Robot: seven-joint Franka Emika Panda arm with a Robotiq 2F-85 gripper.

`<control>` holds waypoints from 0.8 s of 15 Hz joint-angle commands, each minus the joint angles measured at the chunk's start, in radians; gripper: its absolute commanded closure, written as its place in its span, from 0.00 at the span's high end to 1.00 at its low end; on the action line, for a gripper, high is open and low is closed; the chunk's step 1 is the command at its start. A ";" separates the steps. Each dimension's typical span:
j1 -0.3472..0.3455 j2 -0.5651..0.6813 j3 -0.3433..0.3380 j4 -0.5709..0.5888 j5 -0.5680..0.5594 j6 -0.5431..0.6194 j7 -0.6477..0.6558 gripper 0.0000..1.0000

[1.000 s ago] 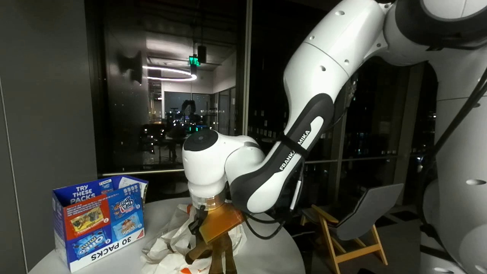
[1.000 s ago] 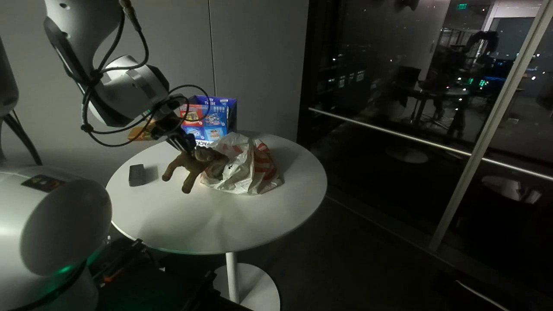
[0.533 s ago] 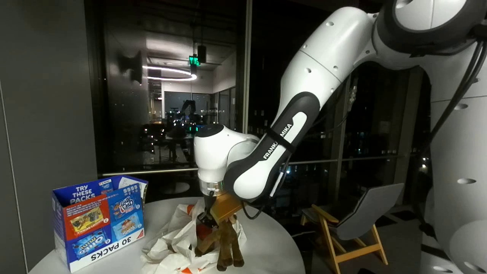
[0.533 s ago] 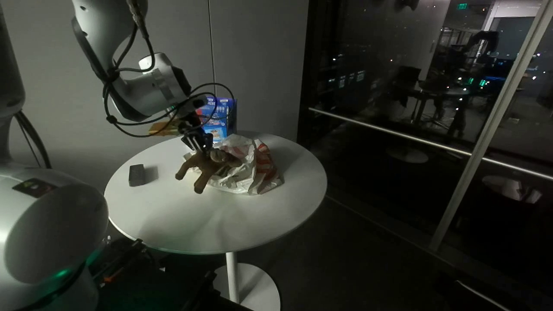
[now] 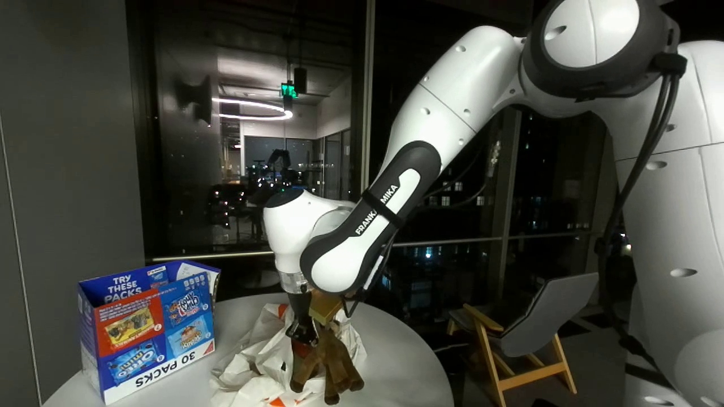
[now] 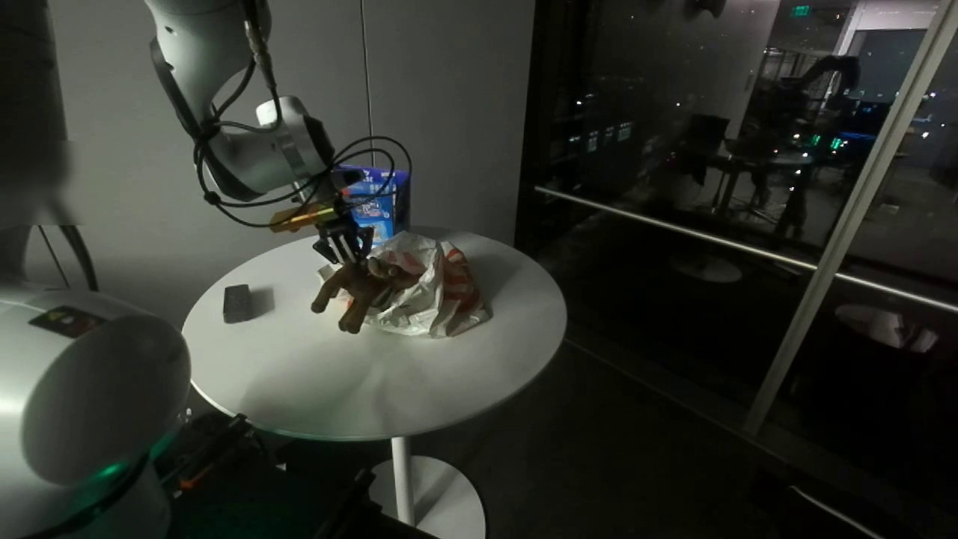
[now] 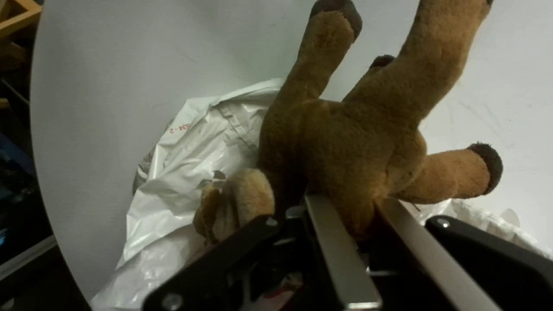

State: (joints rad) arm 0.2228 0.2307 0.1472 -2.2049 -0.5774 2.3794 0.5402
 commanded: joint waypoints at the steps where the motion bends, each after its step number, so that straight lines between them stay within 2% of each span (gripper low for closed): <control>1: 0.043 0.012 -0.018 0.067 -0.051 -0.068 -0.067 0.18; 6: -0.011 0.025 -0.006 0.083 0.061 0.053 -0.302 0.18; 12: -0.063 0.094 -0.018 0.142 0.251 0.058 -0.504 0.18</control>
State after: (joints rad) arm 0.1803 0.2774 0.1309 -2.1143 -0.4086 2.4301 0.1249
